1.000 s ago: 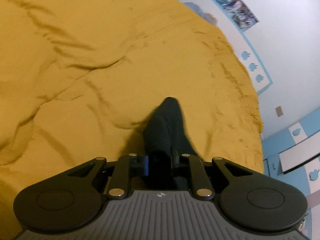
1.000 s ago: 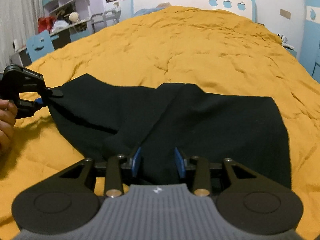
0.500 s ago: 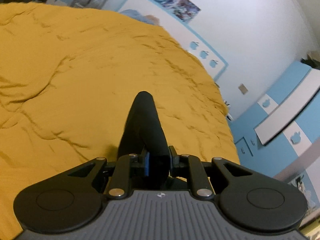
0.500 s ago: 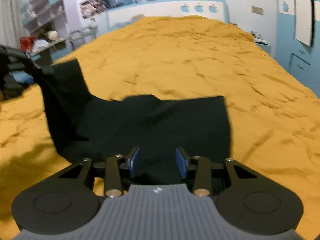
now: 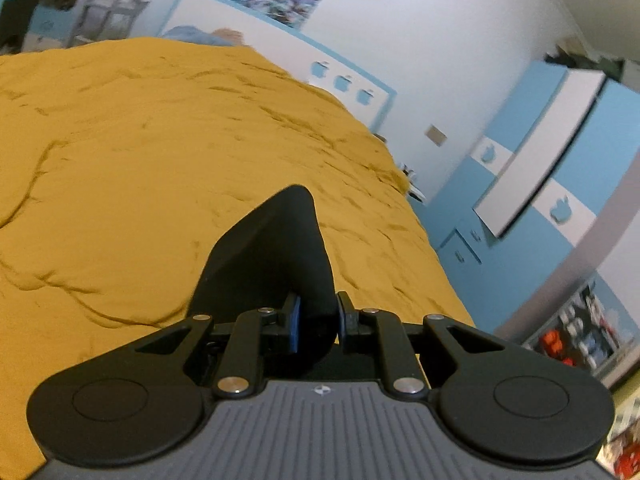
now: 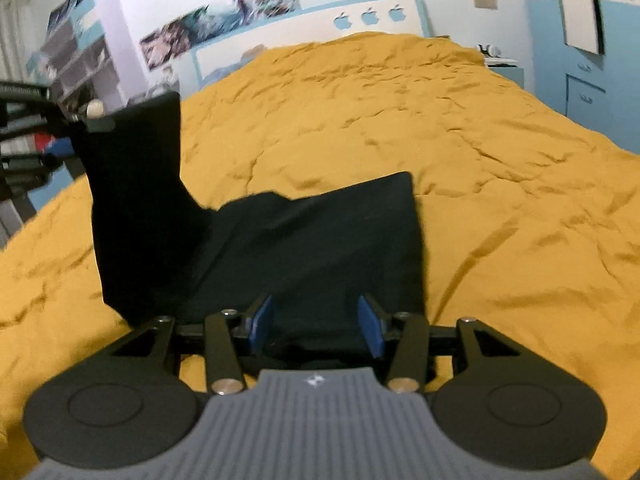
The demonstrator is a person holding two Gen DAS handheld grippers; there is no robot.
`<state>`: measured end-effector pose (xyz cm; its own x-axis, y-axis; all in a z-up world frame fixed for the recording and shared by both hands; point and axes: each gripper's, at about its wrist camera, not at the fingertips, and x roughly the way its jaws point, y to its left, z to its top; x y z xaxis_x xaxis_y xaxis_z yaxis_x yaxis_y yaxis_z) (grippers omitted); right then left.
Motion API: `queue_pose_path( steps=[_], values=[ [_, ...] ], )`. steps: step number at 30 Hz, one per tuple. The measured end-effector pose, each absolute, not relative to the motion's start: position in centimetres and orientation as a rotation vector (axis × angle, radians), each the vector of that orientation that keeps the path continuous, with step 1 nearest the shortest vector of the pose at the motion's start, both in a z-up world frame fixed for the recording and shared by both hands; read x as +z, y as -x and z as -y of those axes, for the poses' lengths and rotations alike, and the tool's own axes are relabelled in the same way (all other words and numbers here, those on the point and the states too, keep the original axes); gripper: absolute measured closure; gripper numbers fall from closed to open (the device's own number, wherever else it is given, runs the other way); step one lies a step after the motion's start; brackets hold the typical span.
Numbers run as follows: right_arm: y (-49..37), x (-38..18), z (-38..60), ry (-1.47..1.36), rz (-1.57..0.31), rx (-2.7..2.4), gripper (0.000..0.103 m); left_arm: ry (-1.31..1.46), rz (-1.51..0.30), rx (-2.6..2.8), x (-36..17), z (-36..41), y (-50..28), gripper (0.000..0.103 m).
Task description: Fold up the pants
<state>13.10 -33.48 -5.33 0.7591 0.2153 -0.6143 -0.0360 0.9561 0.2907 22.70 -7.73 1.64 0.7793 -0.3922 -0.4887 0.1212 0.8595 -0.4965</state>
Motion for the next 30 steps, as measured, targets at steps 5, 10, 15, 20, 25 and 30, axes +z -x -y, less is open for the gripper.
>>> queue_pose_path(
  steps=[5, 10, 15, 20, 25, 30],
  values=[
    [-12.4, -5.1, 35.3, -0.314, -0.663, 0.133, 0.059, 0.429, -0.629, -0.353, 1.7, 11.5, -22.8, 0.092],
    [-11.8, -5.3, 37.1, -0.369, -0.659, 0.106, 0.059, 0.342, -0.676, -0.396, 1.2, 15.3, -23.2, 0.1],
    [-12.0, -5.0, 38.1, -0.423, -0.674, 0.151, 0.058, 0.33, -0.69, -0.318, -0.6, 13.4, -22.3, 0.083],
    [-13.8, -4.7, 37.2, -0.518, -0.712, 0.239, 0.058, 0.394, -0.771, -0.158, -3.2, 7.0, -22.3, 0.076],
    [-16.9, -5.2, 35.2, -0.641, -0.796, 0.309, 0.058, 0.476, -0.858, -0.062, -5.9, 2.1, -22.3, 0.064],
    [-20.0, -6.3, 33.3, -0.704, -0.881, 0.288, 0.059, 0.511, -0.904, -0.075, -7.2, 1.4, -22.6, 0.057]
  ],
)
